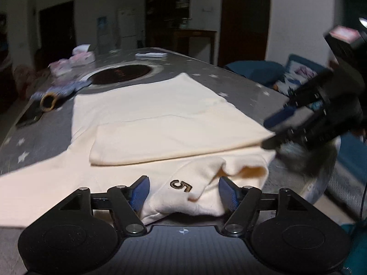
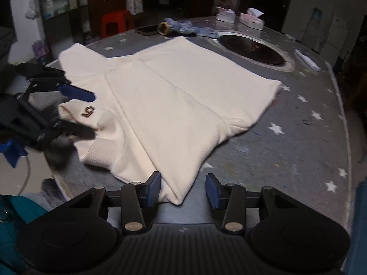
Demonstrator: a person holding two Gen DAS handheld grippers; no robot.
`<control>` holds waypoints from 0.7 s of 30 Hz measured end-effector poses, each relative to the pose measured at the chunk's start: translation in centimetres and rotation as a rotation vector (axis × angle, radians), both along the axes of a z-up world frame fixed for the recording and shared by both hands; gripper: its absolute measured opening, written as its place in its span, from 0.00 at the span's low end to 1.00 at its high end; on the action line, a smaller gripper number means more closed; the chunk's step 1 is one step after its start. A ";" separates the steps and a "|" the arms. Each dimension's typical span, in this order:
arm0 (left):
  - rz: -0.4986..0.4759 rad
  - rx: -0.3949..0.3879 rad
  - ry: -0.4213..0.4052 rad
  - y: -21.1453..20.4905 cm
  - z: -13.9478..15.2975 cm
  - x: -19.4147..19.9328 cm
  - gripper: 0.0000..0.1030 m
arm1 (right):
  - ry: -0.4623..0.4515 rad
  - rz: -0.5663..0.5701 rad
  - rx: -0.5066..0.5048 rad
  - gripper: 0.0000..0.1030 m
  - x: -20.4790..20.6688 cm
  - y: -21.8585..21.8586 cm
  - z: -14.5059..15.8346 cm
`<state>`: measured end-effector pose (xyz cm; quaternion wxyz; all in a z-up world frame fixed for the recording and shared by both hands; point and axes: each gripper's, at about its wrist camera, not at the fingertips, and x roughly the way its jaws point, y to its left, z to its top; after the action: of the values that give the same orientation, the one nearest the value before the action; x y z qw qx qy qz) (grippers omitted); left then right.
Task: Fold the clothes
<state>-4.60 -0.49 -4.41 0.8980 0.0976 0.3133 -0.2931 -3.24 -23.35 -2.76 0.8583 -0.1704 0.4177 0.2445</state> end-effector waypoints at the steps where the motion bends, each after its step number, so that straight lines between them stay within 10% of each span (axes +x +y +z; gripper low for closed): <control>1: -0.015 -0.013 0.011 0.0 0.1 0.0 0.68 | -0.001 -0.010 -0.005 0.41 0.0 -0.3 0.0; 10: 0.065 -0.042 -0.040 2.5 2.7 1.5 0.66 | -0.056 -0.005 0.014 0.41 -0.3 -1.6 1.2; 21: 0.220 0.011 -0.022 2.6 1.0 5.0 0.42 | -0.125 0.122 0.014 0.25 -0.6 1.1 1.1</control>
<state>0.35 2.07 -3.45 0.9275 0.0709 0.3141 -0.1901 -3.88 -22.22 -1.66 0.8674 -0.2046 0.3502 0.2881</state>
